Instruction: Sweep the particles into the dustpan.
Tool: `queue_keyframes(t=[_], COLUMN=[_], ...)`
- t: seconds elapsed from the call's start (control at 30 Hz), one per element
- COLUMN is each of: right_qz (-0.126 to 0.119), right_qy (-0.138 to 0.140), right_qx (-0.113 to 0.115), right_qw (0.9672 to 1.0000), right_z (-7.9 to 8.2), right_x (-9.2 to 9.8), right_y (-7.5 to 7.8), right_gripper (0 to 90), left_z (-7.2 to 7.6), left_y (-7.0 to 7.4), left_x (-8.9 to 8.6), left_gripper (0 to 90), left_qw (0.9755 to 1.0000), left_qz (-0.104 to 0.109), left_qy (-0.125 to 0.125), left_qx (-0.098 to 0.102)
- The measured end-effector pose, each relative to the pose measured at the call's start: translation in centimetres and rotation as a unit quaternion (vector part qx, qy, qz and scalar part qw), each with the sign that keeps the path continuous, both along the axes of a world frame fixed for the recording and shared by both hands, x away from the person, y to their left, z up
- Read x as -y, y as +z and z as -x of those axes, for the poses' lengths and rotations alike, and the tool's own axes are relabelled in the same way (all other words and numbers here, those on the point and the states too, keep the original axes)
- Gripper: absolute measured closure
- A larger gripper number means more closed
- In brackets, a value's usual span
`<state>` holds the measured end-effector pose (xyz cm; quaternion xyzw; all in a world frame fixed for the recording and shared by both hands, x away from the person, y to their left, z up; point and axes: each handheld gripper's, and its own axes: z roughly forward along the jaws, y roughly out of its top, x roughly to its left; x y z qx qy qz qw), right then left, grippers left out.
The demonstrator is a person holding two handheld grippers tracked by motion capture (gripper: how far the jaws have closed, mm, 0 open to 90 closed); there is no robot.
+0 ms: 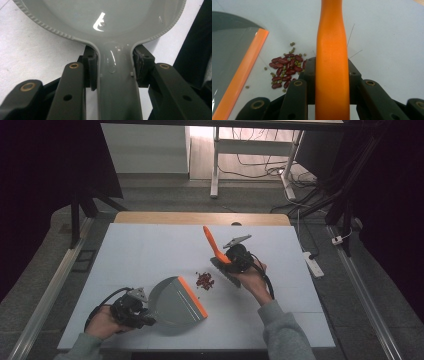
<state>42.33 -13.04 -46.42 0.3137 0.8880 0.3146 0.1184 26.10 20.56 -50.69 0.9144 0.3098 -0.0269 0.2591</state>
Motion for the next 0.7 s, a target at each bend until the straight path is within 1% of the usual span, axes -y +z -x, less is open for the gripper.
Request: queue_keyframes(t=[0.2,0.3,0.57,0.7], right_qz=[0.014,0.019,0.029,0.034], right_qy=[-0.005,-0.008,-0.011,-0.007], right_qx=[0.002,-0.001,-0.003,-0.004], right_qw=[0.9999,0.9998,0.9995,0.9994], right_z=[-0.9,-1.2,-1.5,-1.5], right_x=[-0.9,-1.0,-1.2,-1.6], right_y=[-0.5,-0.8,-1.1,-1.2], right_gripper=[70.9,70.9,70.9,70.9], left_z=[0.0,0.0,0.0,0.0], left_y=[0.0,0.0,-0.1,-0.1], left_x=[0.0,0.0,0.1,0.2], left_gripper=[61.3,61.3,61.3,61.3], left_qw=[1.0,1.0,1.0,1.0], left_qz=[0.001,0.001,0.001,0.001], left_qy=[0.001,0.0,0.001,0.002], left_qx=[0.0,0.0,-0.001,-0.002])
